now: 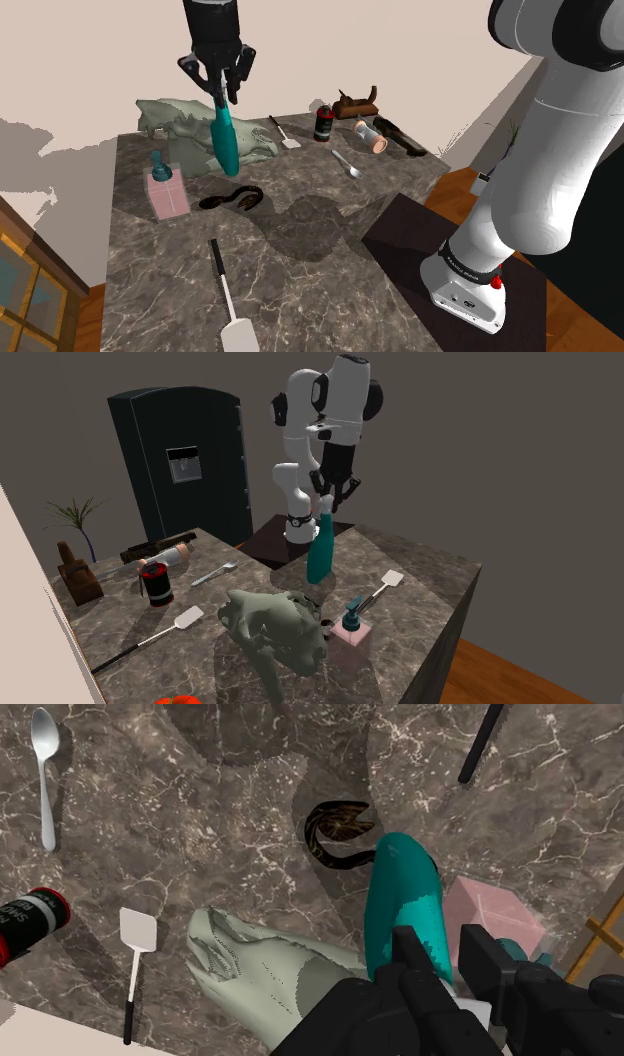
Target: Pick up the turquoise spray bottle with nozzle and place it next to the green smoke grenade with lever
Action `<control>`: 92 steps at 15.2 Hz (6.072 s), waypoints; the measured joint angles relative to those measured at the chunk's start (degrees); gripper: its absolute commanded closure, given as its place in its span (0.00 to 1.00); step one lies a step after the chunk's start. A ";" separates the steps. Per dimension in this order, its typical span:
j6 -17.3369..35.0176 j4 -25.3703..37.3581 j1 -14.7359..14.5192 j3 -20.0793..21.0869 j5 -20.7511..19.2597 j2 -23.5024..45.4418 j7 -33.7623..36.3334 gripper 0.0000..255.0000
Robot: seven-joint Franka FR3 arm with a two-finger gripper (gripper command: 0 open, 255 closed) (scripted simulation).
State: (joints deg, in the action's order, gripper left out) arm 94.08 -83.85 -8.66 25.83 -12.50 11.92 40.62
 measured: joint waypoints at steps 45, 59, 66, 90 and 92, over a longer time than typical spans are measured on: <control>-9.16 27.50 24.05 -15.23 2.24 12.53 -42.12 1.00; -2.73 25.51 27.84 -16.35 2.53 16.57 -46.19 1.00; 4.39 15.86 28.67 -16.29 2.81 14.06 -45.55 1.00; 21.17 -1.00 29.53 -16.61 2.17 14.10 -43.69 1.00; 21.20 -0.97 29.52 -16.61 2.15 14.15 -43.67 1.00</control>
State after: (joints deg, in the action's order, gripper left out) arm 115.28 -84.82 20.85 9.22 -10.35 26.07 -3.05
